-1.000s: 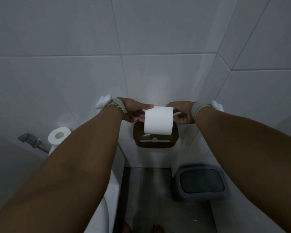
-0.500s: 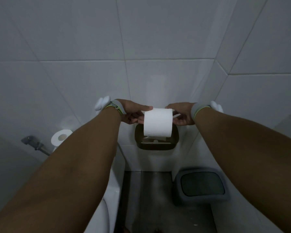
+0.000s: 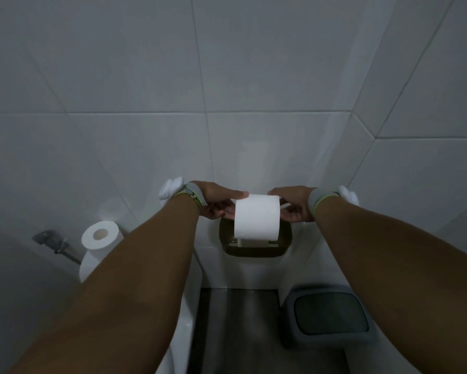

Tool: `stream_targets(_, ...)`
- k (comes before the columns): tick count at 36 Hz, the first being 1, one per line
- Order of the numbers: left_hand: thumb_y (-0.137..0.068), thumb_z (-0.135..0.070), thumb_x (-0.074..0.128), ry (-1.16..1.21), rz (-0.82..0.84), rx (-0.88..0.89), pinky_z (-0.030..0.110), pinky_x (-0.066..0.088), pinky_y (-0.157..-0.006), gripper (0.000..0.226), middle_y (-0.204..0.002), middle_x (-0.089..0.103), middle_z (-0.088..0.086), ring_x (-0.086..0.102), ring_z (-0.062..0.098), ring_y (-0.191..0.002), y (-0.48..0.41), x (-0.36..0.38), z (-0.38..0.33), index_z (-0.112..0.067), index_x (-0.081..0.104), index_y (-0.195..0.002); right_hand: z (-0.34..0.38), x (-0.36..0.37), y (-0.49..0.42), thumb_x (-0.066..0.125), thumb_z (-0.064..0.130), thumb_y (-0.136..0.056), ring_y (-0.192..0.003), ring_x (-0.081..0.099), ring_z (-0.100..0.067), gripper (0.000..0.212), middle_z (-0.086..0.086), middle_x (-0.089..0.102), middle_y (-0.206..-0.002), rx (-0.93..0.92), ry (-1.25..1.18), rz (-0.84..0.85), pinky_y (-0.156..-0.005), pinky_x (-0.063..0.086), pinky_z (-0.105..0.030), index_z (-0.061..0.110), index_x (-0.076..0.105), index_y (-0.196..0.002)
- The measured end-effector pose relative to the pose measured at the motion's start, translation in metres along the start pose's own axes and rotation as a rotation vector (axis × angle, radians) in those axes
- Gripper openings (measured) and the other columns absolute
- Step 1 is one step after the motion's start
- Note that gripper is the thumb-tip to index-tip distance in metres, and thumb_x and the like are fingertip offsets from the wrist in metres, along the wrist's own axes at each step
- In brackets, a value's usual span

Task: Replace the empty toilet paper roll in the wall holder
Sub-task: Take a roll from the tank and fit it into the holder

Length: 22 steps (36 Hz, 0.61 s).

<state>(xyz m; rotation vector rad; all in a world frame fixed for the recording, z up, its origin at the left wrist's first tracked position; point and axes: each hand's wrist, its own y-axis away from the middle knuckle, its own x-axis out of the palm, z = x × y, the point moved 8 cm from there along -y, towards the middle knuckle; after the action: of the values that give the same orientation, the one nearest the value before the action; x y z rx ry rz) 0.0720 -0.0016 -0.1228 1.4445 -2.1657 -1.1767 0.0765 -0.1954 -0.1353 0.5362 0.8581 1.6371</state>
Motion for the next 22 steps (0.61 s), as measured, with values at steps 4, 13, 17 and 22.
stream_targets(4, -0.082, -0.049, 0.068, 0.01, -0.001, -0.003, 0.013, 0.035, -0.048, 0.043, -0.064, 0.072, -0.001, 0.069, 0.006, -0.057, -0.008, 0.0, 0.001, -0.009, 0.062, -0.097, 0.0, 0.0, -0.009, 0.064, 0.032, -0.089, -0.062, 0.053, -0.012, 0.028, -0.009, 0.054, -0.078, 0.005, -0.018, 0.0, -0.047, 0.053, -0.018, 0.005, 0.055, -0.088)
stream_targets(13, -0.084, -0.045, 0.068, 0.035, -0.003, -0.009, 0.015, 0.032, -0.052, 0.04, -0.065, 0.072, -0.001, 0.069, 0.007, -0.057, -0.022, 0.001, 0.001, -0.008, 0.061, -0.098, 0.002, -0.004, -0.02, 0.065, 0.029, -0.09, -0.06, 0.051, -0.013, 0.027, -0.008, 0.05, -0.076, -0.025, -0.051, -0.023, -0.044, 0.054, -0.021, 0.008, 0.053, -0.079)
stream_targets(17, -0.085, -0.044, 0.067, 0.041, -0.012, 0.004, 0.015, 0.031, -0.052, 0.041, -0.077, 0.069, 0.003, 0.069, 0.006, -0.054, -0.025, -0.002, -0.004, -0.008, 0.06, -0.103, 0.006, -0.005, -0.024, 0.065, 0.03, -0.09, -0.061, 0.051, -0.014, 0.027, -0.009, 0.05, -0.078, -0.033, -0.056, -0.017, -0.044, 0.054, -0.022, 0.008, 0.053, -0.078)
stream_targets(22, -0.086, -0.039, 0.067, 0.052, -0.002, 0.024, 0.017, 0.033, -0.055, 0.032, -0.081, 0.068, 0.003, 0.067, 0.005, -0.049, -0.026, -0.003, -0.005, -0.011, 0.061, -0.098, 0.008, -0.006, -0.029, 0.067, 0.032, -0.088, -0.064, 0.054, -0.016, 0.025, -0.01, 0.051, -0.084, -0.034, -0.031, -0.016, -0.045, 0.056, -0.025, 0.01, 0.055, -0.083)
